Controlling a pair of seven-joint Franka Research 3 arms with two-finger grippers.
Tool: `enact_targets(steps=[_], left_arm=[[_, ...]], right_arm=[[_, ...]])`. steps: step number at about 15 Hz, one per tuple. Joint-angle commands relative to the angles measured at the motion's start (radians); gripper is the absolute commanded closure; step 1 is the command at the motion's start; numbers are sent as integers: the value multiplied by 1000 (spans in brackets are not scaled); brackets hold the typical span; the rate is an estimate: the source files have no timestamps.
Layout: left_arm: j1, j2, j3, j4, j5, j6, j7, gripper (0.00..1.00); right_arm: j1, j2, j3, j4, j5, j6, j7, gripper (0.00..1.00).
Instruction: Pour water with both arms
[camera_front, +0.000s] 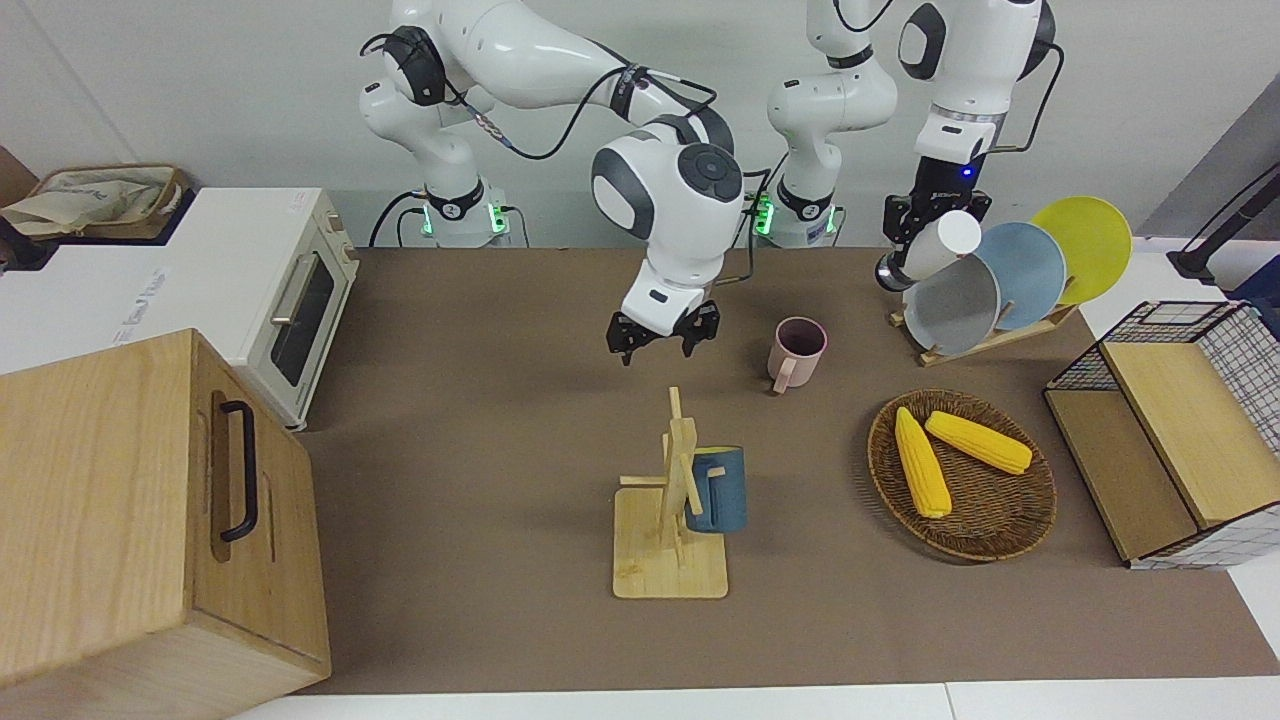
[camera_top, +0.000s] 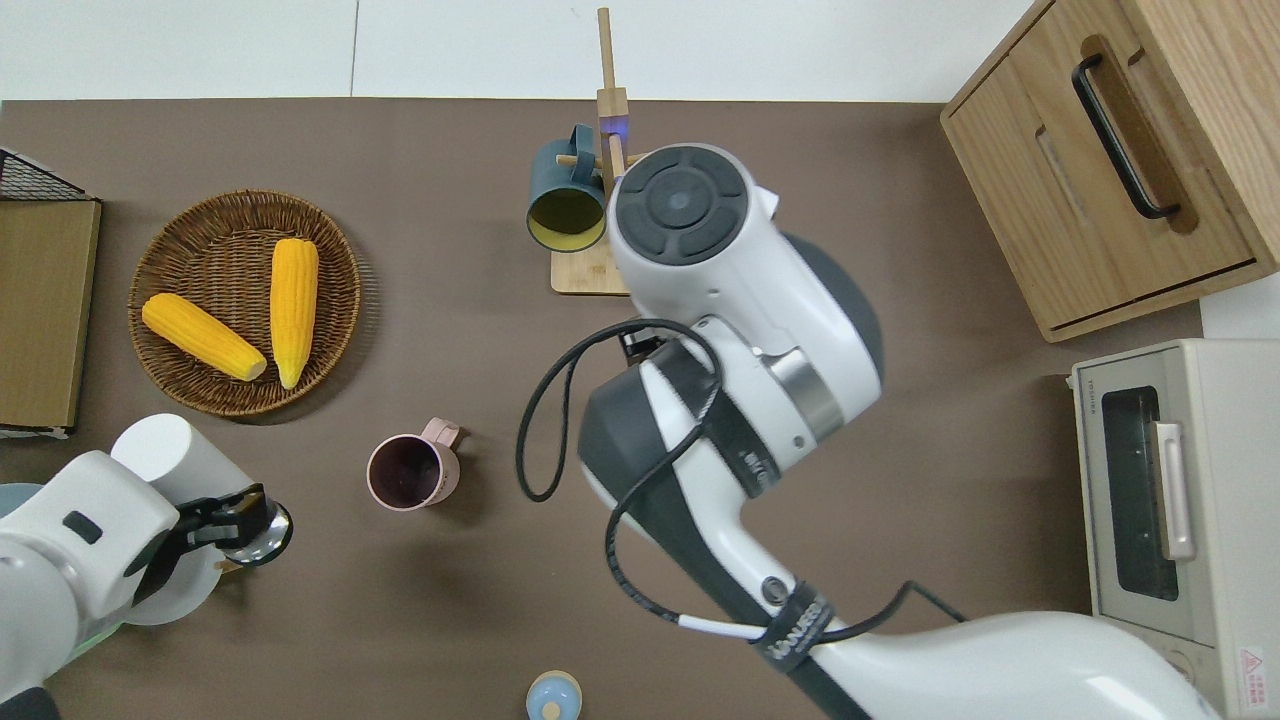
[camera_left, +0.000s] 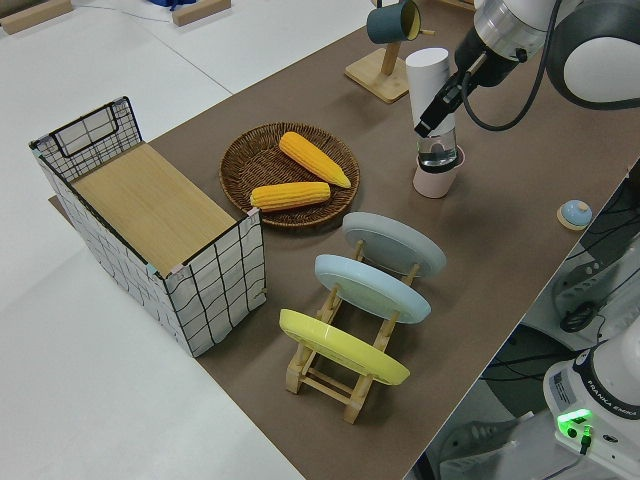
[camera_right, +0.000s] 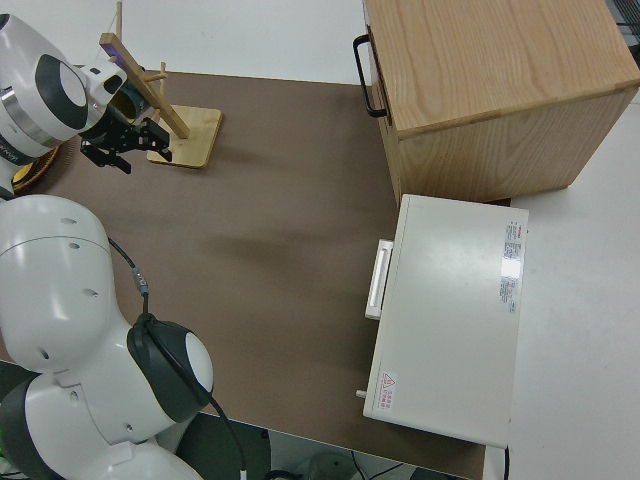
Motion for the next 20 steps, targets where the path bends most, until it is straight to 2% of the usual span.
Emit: enact_targets(steps=[1, 2, 3, 5, 7, 8, 10, 13, 14, 19, 20], left_arm=[[-56, -89, 7, -78, -33, 24, -13, 1000], [-68, -95, 7, -86, -36, 23, -13, 1000], [-80, -100, 7, -93, -39, 24, -13, 1000], [-100, -100, 7, -109, -47, 24, -13, 1000], [-117, -102, 7, -121, -55, 24, -13, 1000], [-123, -105, 7, -129, -58, 24, -13, 1000], [-131, -126, 7, -155, -58, 26, -12, 1000], [-146, -143, 7, -175, -59, 26, -12, 1000], [-160, -143, 7, -181, -71, 26, -12, 1000], [-182, -131, 7, -187, -124, 24, -12, 1000], [-189, -131, 7, -189, -125, 24, -12, 1000]], right_arm=[[-106, -90, -26, -59, 1, 1, -249, 11], [-126, -104, -32, -60, 3, 1, -293, 11], [-138, -119, -54, -62, 3, 0, -324, 11], [-143, -157, -91, -94, 4, 7, -347, 11], [-167, -196, -105, -112, 32, 10, -345, 11], [-187, -228, -106, -141, 65, 12, -342, 11], [-257, -314, -106, -229, 147, 23, -335, 11], [-331, -400, -108, -295, 187, 23, -338, 11], [-356, -443, -109, -330, 195, 24, -336, 11], [-382, -569, -123, -422, 234, 6, -333, 11], [-384, -570, -126, -419, 234, -12, -335, 11]])
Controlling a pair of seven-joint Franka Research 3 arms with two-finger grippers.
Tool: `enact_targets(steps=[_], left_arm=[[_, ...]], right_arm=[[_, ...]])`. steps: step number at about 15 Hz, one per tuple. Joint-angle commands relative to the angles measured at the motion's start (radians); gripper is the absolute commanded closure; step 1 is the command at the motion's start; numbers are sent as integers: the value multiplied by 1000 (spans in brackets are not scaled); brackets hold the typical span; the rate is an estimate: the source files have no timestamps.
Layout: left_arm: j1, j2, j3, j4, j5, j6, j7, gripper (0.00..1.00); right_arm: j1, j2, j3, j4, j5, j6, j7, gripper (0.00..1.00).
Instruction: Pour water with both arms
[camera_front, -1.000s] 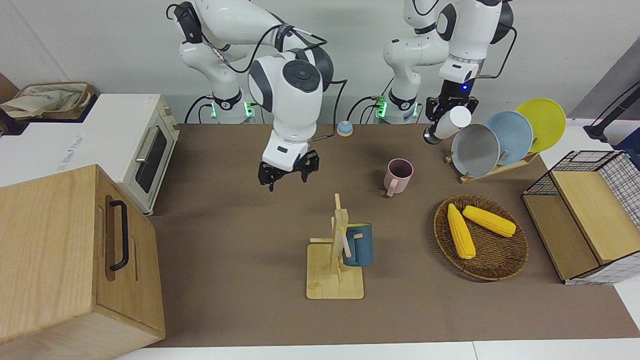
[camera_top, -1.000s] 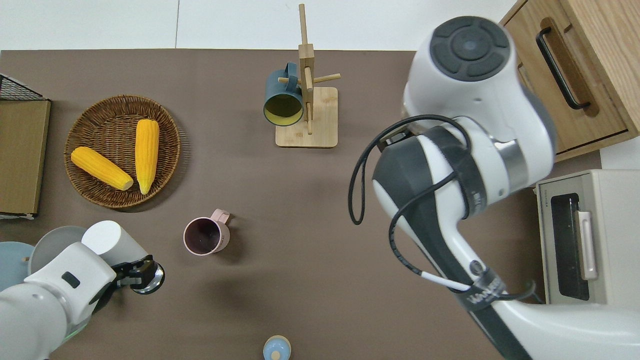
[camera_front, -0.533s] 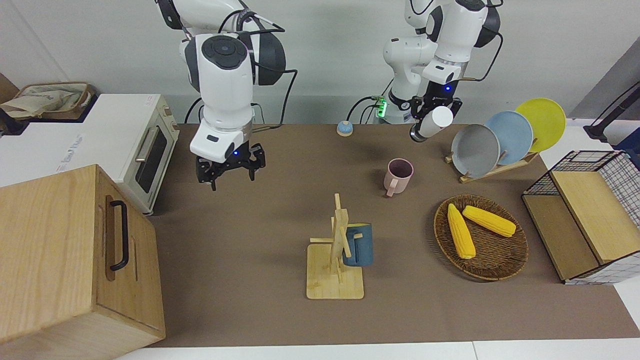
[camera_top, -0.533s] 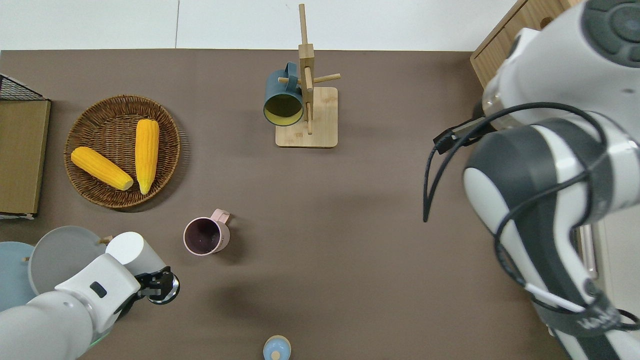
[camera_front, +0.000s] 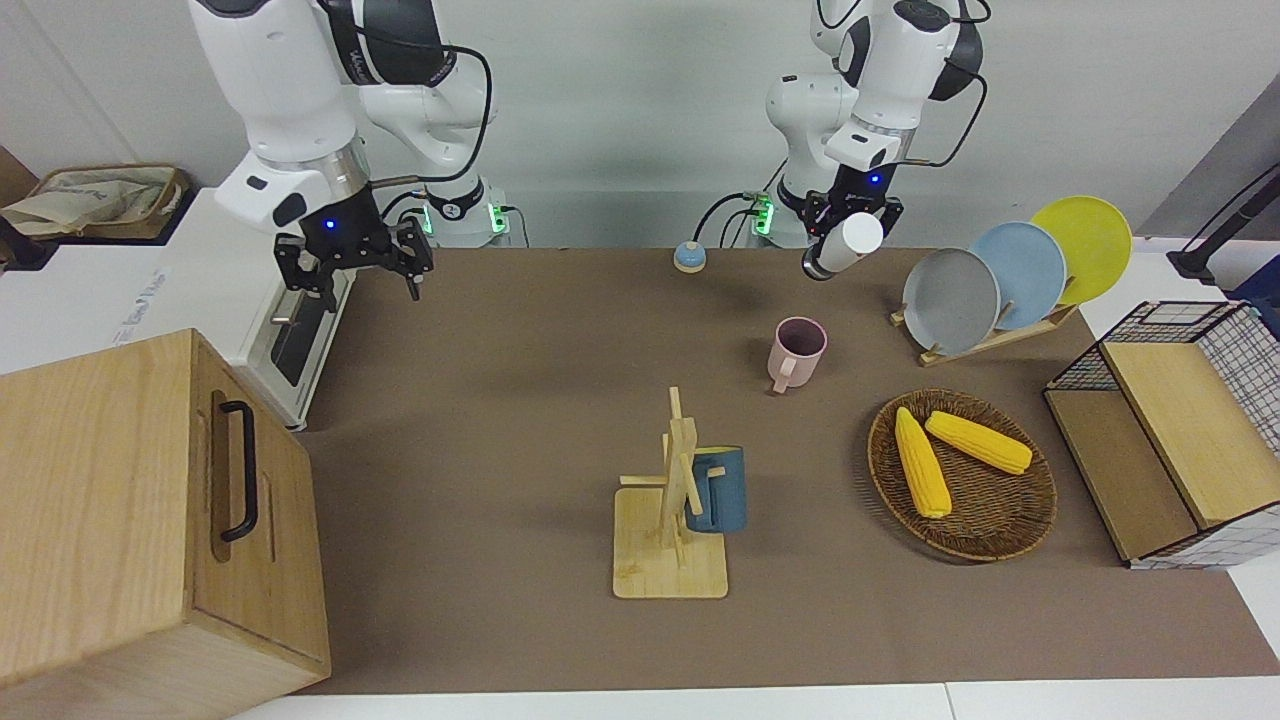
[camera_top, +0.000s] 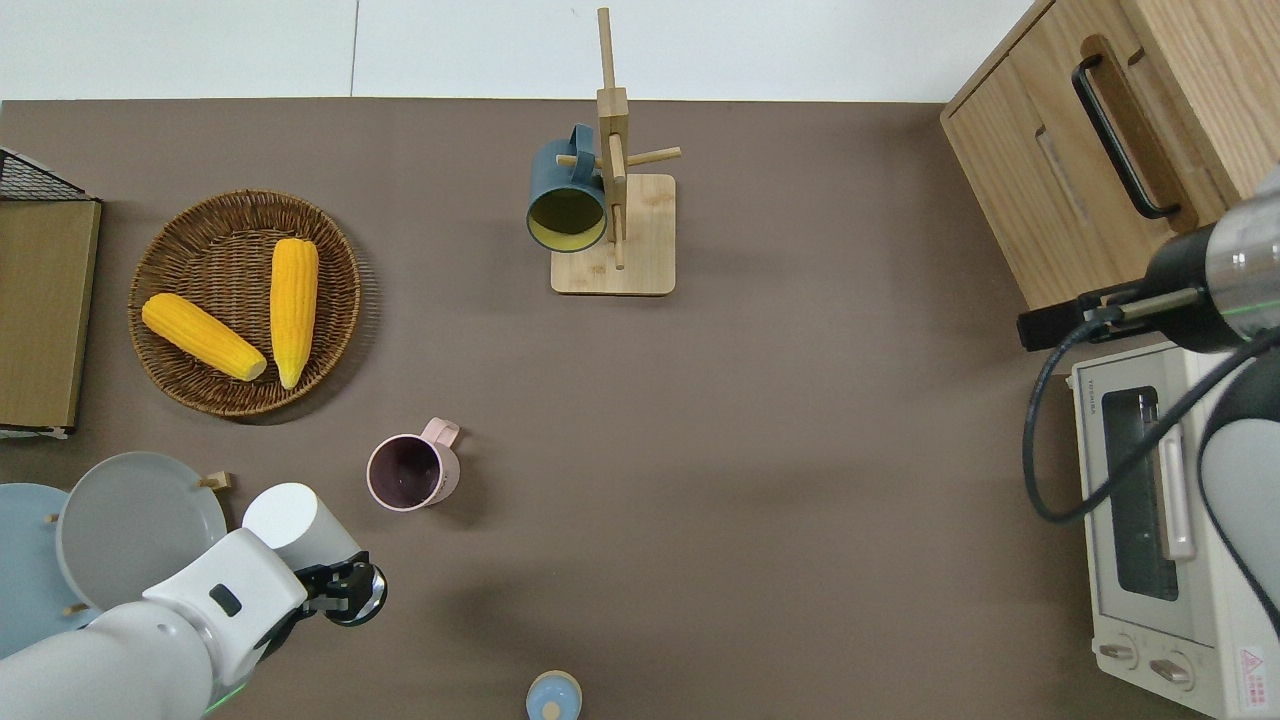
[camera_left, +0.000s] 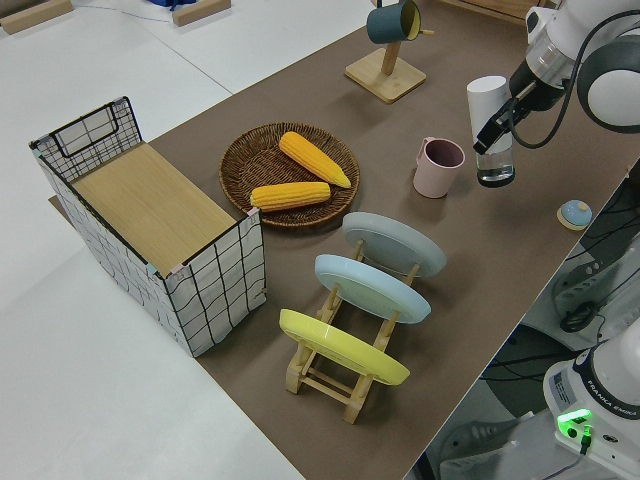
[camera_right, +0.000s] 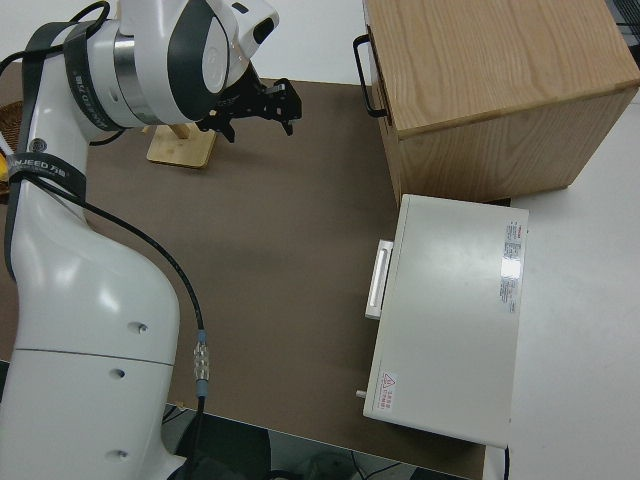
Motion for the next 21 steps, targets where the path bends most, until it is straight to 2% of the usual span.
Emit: enact_targets(steps=[1, 4, 7, 9, 21], left_arm=[[-35, -30, 8, -22, -24, 20, -8, 1000], [-35, -18, 8, -25, -45, 17, -11, 1000], [-35, 10, 1, -25, -45, 15, -11, 1000], [-32, 30, -19, -24, -45, 18, -13, 1000], [-23, 189, -33, 32, -41, 14, -10, 1000]], right_arm=[[-19, -74, -4, -80, 29, -42, -7, 11], [-19, -52, -4, -42, 11, -63, -8, 11], [-4, -51, -1, -40, 11, -63, -8, 11], [-2, -51, 7, -39, 14, -63, -8, 11], [-2, -51, 9, -39, 14, -63, -8, 11]])
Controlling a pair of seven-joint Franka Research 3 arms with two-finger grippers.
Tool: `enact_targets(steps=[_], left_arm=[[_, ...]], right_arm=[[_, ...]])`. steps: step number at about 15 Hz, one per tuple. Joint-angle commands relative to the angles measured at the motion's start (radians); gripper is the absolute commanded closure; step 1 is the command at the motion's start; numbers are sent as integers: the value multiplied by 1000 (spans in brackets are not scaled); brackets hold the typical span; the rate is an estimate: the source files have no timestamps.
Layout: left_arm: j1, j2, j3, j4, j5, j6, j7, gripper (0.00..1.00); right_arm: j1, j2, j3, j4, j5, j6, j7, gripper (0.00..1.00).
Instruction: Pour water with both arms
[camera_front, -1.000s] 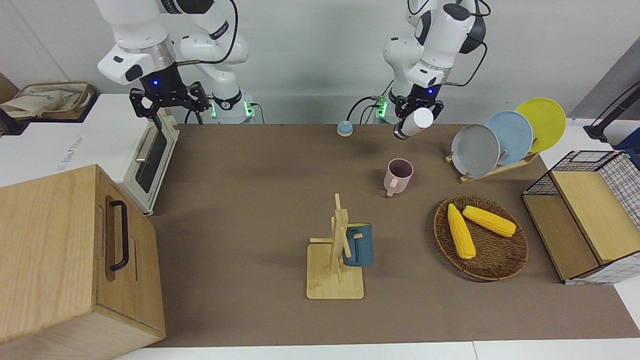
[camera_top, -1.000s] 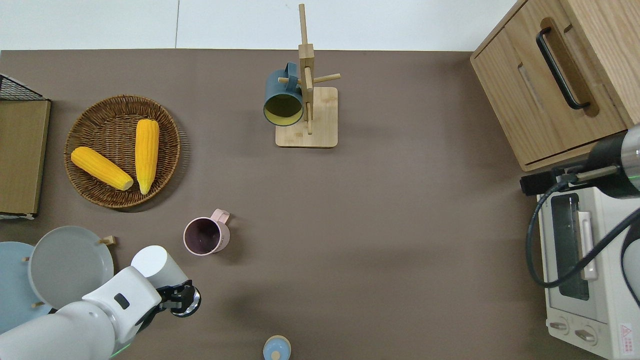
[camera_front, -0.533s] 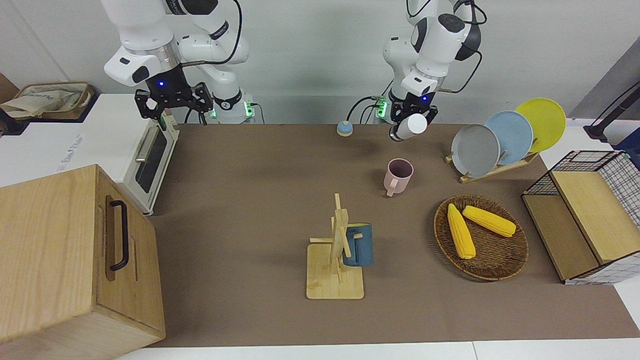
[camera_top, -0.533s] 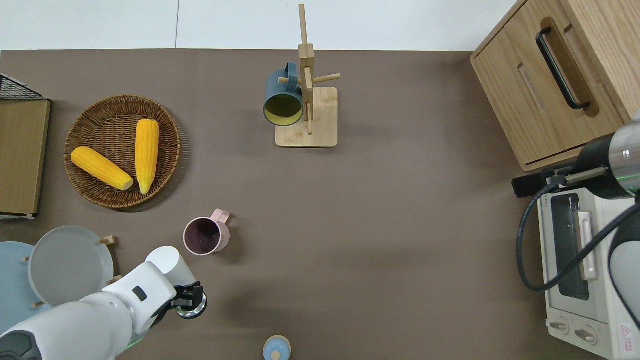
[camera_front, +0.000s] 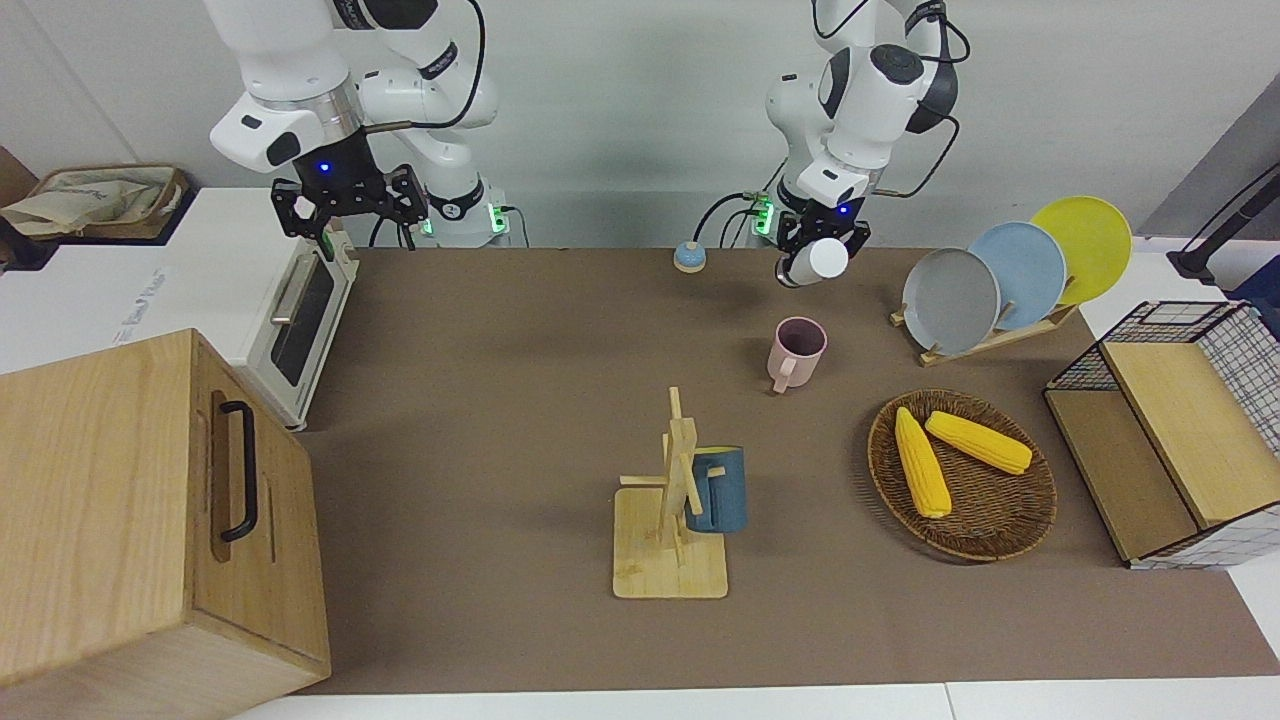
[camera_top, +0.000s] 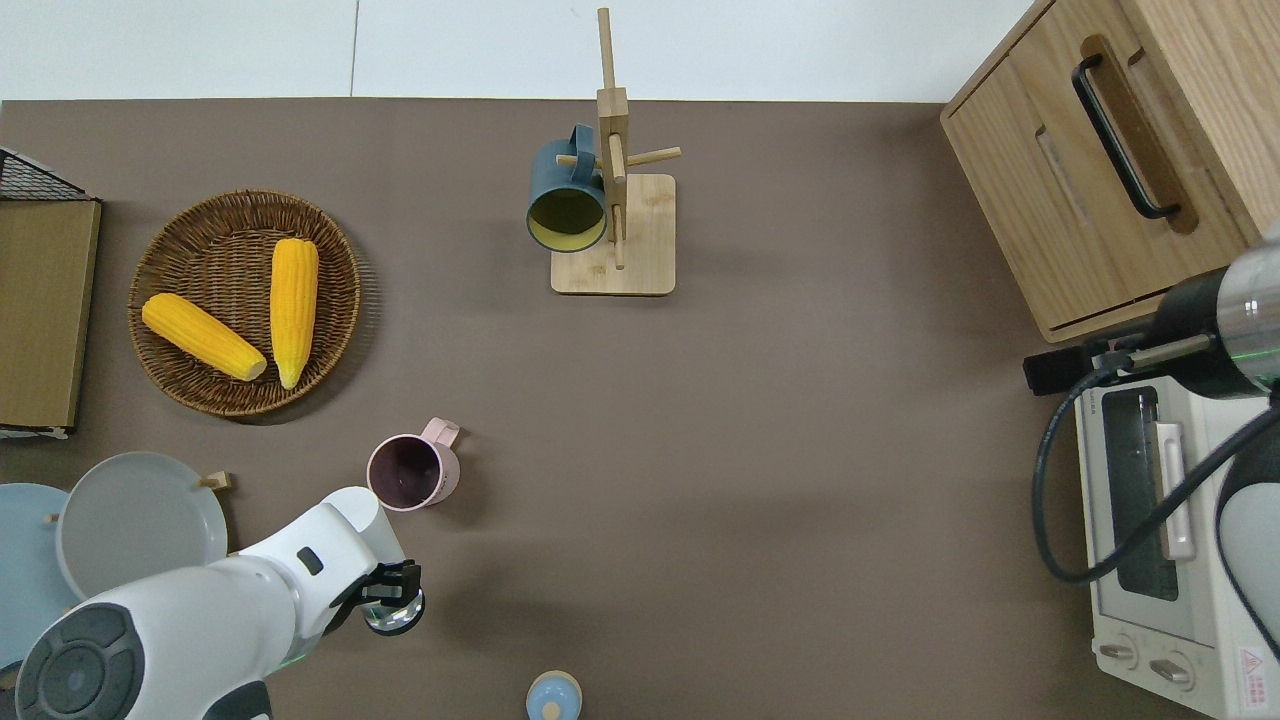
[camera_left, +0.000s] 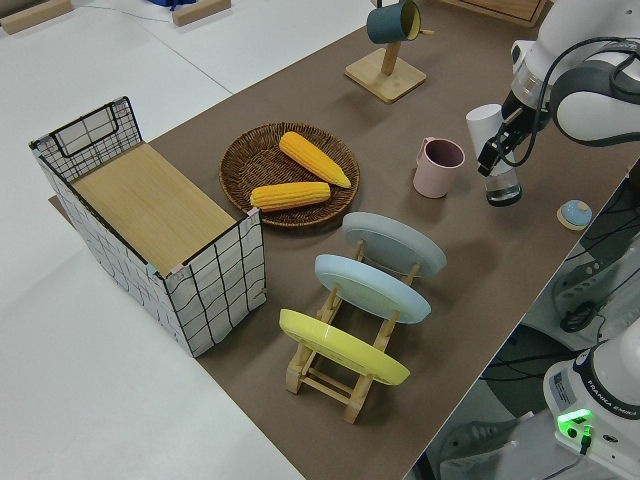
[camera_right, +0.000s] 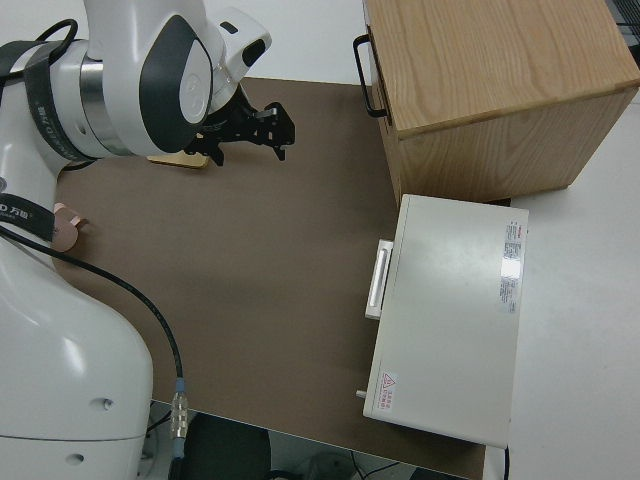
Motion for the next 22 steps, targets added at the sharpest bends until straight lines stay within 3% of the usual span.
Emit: enact_targets(steps=[1, 4, 12, 22], left_arm=[[-2, 60, -2, 59, -7, -8, -10, 1000], [5, 118, -2, 121, 3, -72, -8, 1000], [3, 181, -2, 156, 42, -176, -11, 1000], [6, 282, 12, 292, 47, -370, -10, 1000]], right_arm=[[-4, -1, 0, 2, 13, -11, -8, 11], [-4, -1, 0, 2, 13, -11, -8, 11], [-4, -1, 0, 2, 13, -11, -8, 11], [-4, -1, 2, 2, 13, -11, -8, 11]])
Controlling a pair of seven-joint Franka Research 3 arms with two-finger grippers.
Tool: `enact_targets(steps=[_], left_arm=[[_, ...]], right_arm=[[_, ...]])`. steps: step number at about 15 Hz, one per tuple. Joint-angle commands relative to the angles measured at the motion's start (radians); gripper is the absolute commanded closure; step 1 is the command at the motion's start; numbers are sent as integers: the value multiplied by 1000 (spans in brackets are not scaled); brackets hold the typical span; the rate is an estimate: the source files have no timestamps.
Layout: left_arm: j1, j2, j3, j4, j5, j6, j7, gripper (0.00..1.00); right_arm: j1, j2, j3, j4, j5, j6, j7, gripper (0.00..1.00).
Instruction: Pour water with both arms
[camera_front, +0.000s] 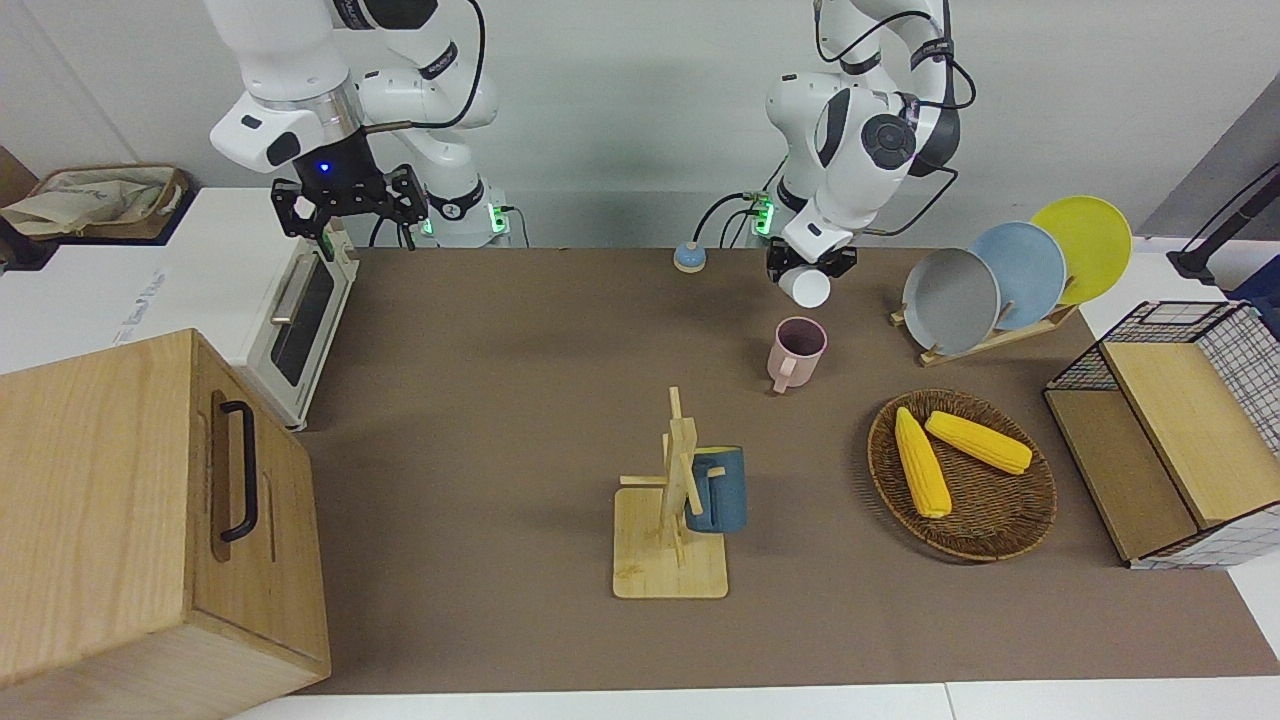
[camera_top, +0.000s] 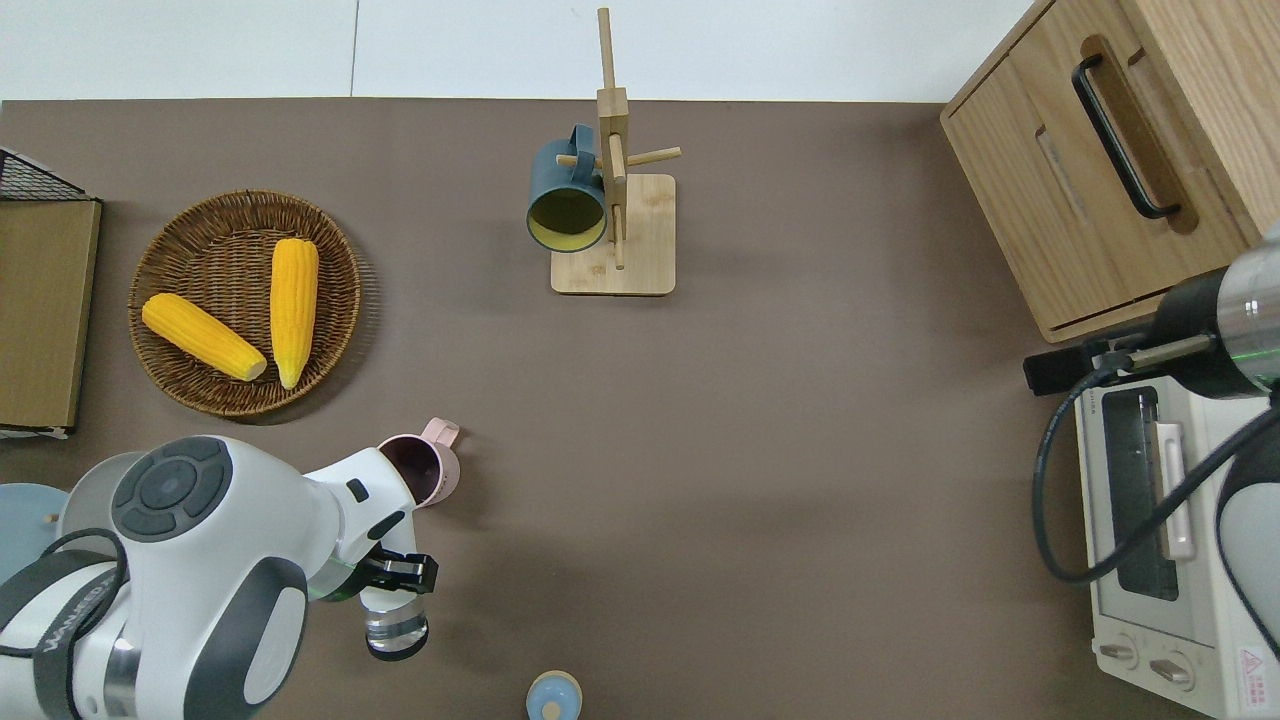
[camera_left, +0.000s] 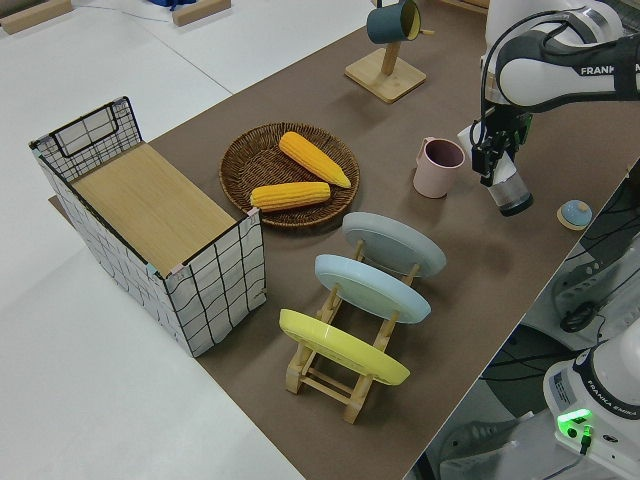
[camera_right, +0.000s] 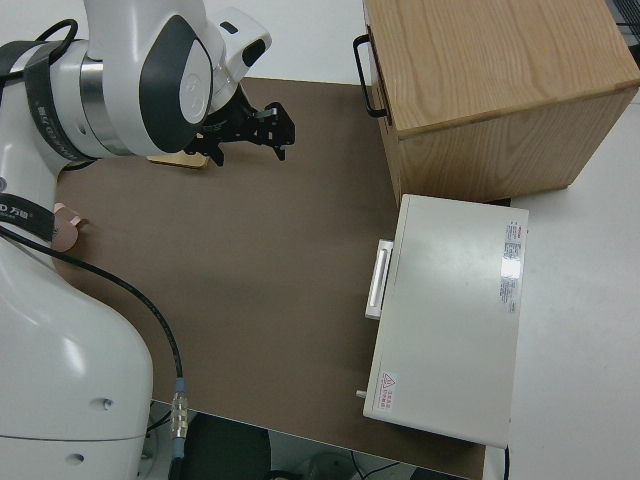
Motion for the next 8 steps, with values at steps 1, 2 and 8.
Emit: enact_targets(steps=[1, 2, 8], left_arm=[[5, 49, 8, 88, 20, -95, -11, 1000], [5, 69, 8, 109, 20, -112, -11, 1000], [14, 103, 9, 139, 22, -134, -11, 1000]], right_arm=[[-4, -1, 2, 2, 13, -11, -10, 11], [-4, -1, 0, 2, 13, -12, -8, 11], [-4, -1, 0, 2, 13, -11, -8, 11]])
